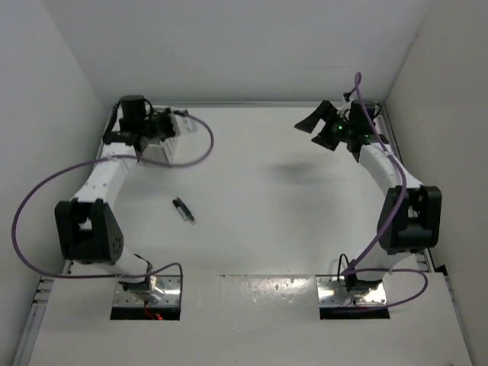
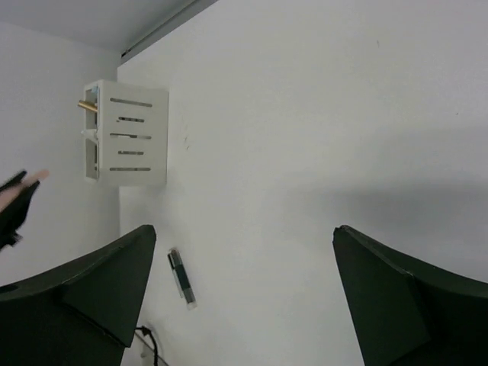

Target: Organize the makeup

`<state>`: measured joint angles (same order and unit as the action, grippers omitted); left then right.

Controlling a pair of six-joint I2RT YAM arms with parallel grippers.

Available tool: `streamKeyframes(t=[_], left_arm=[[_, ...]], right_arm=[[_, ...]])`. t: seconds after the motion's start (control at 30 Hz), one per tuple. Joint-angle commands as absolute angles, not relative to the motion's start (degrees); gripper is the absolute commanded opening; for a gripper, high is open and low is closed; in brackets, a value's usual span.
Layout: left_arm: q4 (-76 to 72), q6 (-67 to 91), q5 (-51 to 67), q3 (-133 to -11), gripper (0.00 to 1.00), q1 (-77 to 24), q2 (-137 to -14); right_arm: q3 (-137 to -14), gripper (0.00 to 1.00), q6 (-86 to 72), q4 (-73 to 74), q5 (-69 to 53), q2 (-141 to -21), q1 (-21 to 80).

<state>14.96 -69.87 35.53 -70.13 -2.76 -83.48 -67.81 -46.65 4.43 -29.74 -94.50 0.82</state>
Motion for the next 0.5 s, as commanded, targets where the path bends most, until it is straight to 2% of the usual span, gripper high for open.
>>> streamKeyframes(t=[0.0,0.13,0.23,0.33,0.47], left_arm=[[11.09,-40.34,46.91,-80.4,0.0,3.85,-91.73],[6.16,-25.34,56.93,-94.11,0.0,10.01,-103.51],[-1.45,-14.9,58.88,-99.56,0.0,12.03,-111.95],[-10.51,-9.95,56.97,-100.1,0.0,12.66,-116.18],[-13.97,-7.12,56.95,-101.69,0.0,13.8,-120.23]], right_arm=[[-70.21,1.0,-41.85,6.58,-24.7,-91.49,3.51],[-72.94,1.0,-35.25,10.8,-24.43,-94.39,5.09],[-77.41,1.0,-33.23,11.25,-24.26,-97.9,5.8],[-80.49,1.0,-32.61,12.04,-24.7,-100.37,5.89],[-85.07,1.0,-30.94,14.5,-24.52,-104.75,6.06]])
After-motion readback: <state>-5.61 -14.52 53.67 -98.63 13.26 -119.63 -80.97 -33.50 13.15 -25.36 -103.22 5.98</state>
